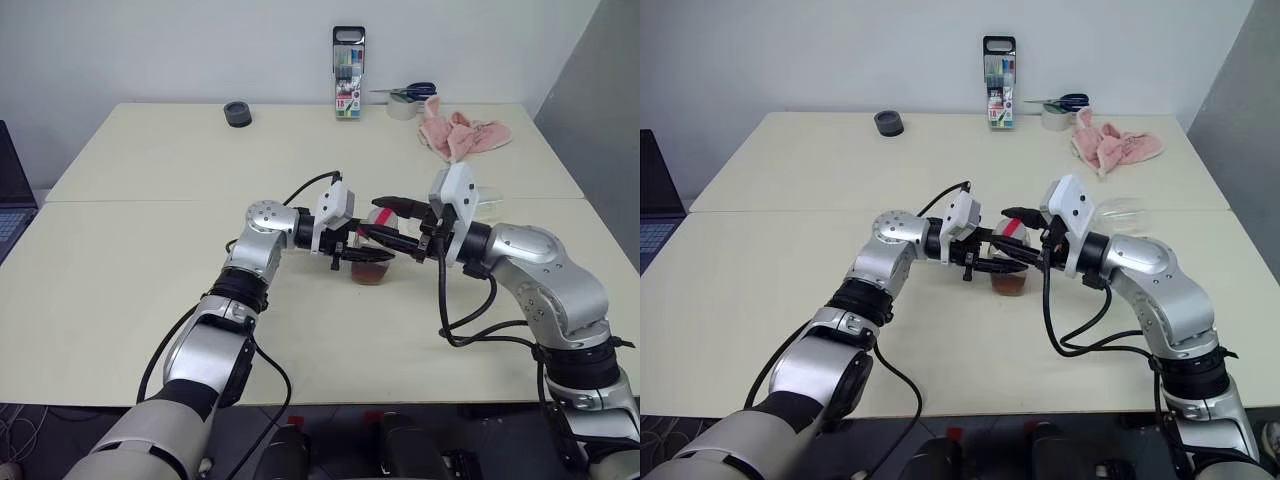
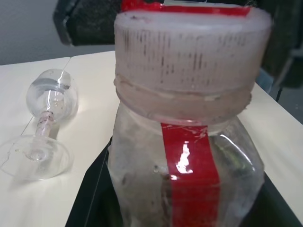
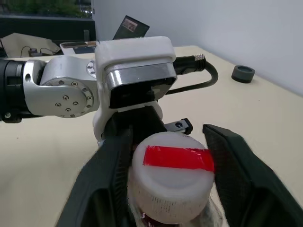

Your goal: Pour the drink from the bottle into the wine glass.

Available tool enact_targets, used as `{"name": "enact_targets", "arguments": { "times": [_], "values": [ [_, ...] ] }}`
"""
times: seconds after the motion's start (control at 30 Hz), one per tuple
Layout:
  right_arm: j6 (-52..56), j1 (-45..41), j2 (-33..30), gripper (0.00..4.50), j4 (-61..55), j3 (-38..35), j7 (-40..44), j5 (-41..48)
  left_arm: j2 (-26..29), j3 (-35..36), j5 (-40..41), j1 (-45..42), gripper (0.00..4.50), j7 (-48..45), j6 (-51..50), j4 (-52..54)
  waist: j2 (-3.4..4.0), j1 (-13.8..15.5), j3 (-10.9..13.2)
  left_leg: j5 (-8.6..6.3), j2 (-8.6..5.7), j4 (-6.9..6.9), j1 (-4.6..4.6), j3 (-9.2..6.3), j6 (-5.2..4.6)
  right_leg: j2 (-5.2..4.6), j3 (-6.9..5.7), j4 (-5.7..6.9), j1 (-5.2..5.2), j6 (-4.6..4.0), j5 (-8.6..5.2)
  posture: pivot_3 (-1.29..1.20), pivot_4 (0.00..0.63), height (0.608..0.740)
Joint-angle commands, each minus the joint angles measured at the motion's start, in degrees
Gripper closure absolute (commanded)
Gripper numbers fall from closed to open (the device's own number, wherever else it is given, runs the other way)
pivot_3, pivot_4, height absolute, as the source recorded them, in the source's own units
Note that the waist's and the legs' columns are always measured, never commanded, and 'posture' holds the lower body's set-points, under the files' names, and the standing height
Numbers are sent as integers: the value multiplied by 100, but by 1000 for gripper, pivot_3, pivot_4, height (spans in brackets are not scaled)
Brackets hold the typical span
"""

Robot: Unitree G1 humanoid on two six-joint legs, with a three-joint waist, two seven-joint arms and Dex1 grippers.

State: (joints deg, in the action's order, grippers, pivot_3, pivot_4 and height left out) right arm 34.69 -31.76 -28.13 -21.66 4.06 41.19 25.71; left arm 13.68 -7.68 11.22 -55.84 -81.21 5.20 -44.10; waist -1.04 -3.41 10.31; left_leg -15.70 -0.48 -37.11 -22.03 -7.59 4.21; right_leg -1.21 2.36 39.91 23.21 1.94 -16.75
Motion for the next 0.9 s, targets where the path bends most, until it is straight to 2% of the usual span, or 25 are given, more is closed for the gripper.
{"name": "enact_targets", "arguments": {
  "times": [0.03,0.1,0.23,0.47,0.63,0.9],
  "values": [
    [298,116,-51,648,-873,-388,-433,192,-15,184,204,-81,2775,50,-104,223,0,9,0,0,0,0,0,-1,0,0,0,0,0,0,0,0,150,740],
    [464,264,-21,606,-1235,-367,-609,278,-46,216,225,-108,2775,50,-172,224,0,13,0,1,0,1,-3,-3,1,0,-2,-2,0,0,0,0,150,740],
    [274,423,97,606,-1479,-33,-1124,-299,-69,225,206,-145,2775,10,-220,201,0,13,0,1,-1,1,-2,-2,1,0,-1,-2,0,1,0,0,150,740],
    [-21,252,424,606,-1123,378,-1662,-1053,-148,189,159,-227,2775,-72,-173,129,0,6,0,2,1,-1,1,0,3,4,1,2,1,1,0,0,150,740],
    [-55,284,412,606,-1000,227,-1734,-1207,-170,179,140,-203,2775,-83,-160,164,0,10,0,2,0,0,1,1,3,2,1,1,1,0,0,0,150,740],
    [327,619,179,606,-1353,-244,-1697,-966,-137,174,114,-123,2776,-91,-133,209,0,12,0,1,0,0,0,0,2,2,1,1,0,0,0,0,150,740]
  ]
}}
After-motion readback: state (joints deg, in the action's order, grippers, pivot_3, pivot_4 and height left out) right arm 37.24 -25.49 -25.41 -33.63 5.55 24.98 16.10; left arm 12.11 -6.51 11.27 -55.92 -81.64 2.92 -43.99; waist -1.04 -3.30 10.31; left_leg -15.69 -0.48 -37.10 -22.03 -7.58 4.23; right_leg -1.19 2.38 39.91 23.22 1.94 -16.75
